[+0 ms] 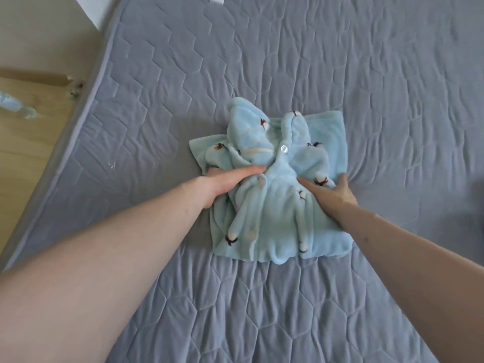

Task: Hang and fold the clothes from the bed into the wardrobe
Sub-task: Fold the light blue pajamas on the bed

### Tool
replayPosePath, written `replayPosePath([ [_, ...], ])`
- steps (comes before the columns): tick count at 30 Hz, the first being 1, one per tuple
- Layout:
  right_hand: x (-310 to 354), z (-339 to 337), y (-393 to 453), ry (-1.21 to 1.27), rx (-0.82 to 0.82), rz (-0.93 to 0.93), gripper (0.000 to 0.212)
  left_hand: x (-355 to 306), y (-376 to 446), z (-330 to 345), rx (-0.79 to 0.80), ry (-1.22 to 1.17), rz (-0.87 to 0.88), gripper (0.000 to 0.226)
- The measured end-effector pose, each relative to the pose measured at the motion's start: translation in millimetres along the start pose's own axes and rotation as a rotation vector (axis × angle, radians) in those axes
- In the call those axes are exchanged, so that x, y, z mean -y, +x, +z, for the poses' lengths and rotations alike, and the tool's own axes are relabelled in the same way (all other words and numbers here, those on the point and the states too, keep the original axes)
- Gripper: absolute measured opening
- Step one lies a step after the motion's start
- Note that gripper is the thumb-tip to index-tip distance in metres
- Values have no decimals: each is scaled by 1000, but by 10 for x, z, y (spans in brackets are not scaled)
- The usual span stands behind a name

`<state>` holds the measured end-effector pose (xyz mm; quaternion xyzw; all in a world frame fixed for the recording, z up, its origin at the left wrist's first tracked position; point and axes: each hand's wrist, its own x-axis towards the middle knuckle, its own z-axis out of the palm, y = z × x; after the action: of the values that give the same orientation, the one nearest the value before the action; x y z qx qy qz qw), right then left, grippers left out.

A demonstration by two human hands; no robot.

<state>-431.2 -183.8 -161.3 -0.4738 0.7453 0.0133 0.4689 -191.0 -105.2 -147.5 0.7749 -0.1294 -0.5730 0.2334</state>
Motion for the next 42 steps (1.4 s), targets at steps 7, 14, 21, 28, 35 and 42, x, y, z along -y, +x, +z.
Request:
replayPosePath([
  [7, -56, -243, -240, 344, 430, 56, 50, 73, -317, -96, 118, -154, -29, 12],
  [14, -411, -217, -522, 184, 773, 248, 62, 678, -627, -120, 321, -260, -172, 22],
  [21, -571, 73, -520, 55, 124, -205, 116, 869, -626, -169, 113, 2, -103, 45],
  [28, -218, 333, -505, 188, 349, -85, 70, 554, -521, -81, 102, -97, 14, 89],
  [35, -303, 306, -481, 280, 643, 236, 40, 662, -481, -45, 204, -248, -227, 39],
  [42, -277, 505, -656, -22, 177, -67, 54, 967, -485, 1, -62, -174, -281, 58],
])
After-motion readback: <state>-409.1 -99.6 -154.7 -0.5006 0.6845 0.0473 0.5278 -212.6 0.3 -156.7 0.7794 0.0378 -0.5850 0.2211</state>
